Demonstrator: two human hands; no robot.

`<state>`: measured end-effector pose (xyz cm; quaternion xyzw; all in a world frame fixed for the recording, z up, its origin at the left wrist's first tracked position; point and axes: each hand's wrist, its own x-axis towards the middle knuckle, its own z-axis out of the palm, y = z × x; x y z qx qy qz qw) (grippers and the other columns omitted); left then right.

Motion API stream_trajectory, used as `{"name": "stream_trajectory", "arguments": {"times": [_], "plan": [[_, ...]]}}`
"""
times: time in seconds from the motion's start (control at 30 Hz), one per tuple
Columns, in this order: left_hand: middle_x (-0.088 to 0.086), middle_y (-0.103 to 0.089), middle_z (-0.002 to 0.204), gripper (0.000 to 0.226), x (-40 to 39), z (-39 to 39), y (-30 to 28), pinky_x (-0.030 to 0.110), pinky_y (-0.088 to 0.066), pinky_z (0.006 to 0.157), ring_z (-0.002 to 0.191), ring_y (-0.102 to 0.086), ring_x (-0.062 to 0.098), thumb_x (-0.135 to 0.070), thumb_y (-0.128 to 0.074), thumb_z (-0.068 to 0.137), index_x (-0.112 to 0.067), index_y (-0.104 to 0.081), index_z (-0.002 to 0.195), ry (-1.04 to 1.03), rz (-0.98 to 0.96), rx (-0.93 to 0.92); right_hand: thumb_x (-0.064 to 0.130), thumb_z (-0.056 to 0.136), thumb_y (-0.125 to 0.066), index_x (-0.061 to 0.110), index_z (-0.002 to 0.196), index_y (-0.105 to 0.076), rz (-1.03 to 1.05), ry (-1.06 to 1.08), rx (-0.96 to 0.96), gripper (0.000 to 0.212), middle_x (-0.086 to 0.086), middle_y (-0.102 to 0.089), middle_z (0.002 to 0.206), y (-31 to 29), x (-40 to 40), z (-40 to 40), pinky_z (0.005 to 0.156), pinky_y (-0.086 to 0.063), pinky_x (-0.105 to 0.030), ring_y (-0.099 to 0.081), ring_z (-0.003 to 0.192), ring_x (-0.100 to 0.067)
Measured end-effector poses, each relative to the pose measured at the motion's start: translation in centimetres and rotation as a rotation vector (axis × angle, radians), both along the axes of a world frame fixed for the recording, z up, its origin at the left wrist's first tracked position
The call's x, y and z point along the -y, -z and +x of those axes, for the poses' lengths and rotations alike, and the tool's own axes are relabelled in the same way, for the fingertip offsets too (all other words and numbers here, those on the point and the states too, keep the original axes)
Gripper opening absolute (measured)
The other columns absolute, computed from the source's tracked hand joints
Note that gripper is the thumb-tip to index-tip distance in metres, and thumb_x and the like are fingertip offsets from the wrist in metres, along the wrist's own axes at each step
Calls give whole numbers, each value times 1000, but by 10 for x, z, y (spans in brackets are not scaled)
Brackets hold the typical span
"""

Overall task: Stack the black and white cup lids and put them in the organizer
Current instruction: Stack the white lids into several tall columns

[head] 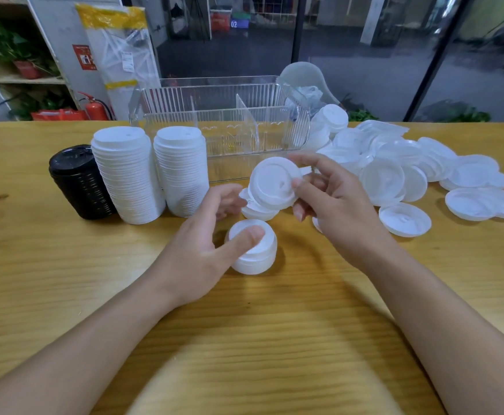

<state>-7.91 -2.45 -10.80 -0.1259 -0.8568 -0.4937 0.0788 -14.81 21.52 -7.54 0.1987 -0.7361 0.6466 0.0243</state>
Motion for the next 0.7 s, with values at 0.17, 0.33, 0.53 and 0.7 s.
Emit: {"name": "stream_trajectory", "arguments": {"times": [0.17,0.33,0.53,0.7], "plan": [[-17,-65,149,60,-3,2,-4,45,-38,127,149,-53,9,-34,-71,108,-40,-46,162,34,54,-68,13,111,-61,26,144,-68,-43,-51,41,36,-25,-61,82,5,8,3,74,-58,-35,-64,67,-25],[-21,-59,156,67,-1,2,-3,43,-38,127,151,-49,6,-35,-71,105,-36,-43,166,29,27,-67,32,102,-76,31,141,-70,92,-20,-27,39,-10,-71,87,3,7,7,82,-59,-40,-65,71,-21],[-21,-57,157,77,0,1,-3,37,-40,125,151,-48,4,-42,-78,98,-35,-44,167,-8,14,-72,40,88,-90,35,135,-72,208,25,-78,50,-19,-65,91,7,9,10,73,-53,-41,-51,67,-19],[-16,-68,139,65,-1,-2,-2,27,-46,115,138,-59,10,-33,-80,99,-33,-56,160,-89,24,-148,33,86,-93,28,127,-69,174,-9,-91,48,0,-75,116,8,10,12,81,-62,-59,-71,80,-37]]}}
